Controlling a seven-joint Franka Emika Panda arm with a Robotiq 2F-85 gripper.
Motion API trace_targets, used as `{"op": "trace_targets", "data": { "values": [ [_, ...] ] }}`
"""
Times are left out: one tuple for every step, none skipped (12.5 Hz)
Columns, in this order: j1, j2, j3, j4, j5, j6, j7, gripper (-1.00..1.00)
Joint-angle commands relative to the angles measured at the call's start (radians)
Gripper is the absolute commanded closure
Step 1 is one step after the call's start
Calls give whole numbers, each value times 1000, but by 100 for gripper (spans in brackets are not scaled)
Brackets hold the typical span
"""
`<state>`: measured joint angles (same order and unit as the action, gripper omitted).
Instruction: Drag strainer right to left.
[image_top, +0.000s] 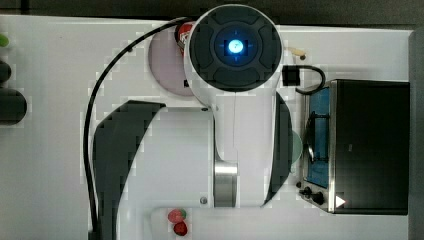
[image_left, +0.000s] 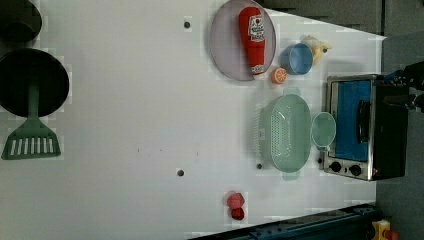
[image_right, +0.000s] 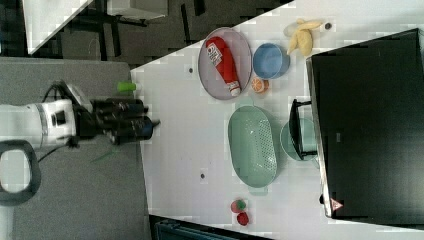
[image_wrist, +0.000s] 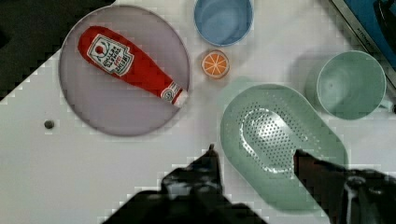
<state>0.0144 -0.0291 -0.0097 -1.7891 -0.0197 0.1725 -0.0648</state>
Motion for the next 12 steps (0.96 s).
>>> {"op": "trace_targets", "data": {
  "values": [
    [-27,-466,-26,-146,-36,-294,137,-58],
    [-27,-466,-26,-152,-36,-296,137,-80],
    [-26,-464,-25,-159,-34,-290,137,-100],
    [-24,-458,-22,-169,-34,-281,137,-100],
    [-23,-447,-19,-187,-34,-271,137,-100],
    [-23,-431,-15,-213,-34,-250,137,-100],
    [-23,-410,-12,-247,-34,-216,141,-100],
    [-23,-385,-8,-285,-34,-172,154,-100],
    [-23,-355,-5,-324,-34,-122,164,-100],
    [-23,-320,-3,-364,-34,-64,181,-100],
    [-23,-282,-1,-403,-34,4,215,-100],
    [-23,-241,1,-441,-34,84,268,-100]
  ]
}}
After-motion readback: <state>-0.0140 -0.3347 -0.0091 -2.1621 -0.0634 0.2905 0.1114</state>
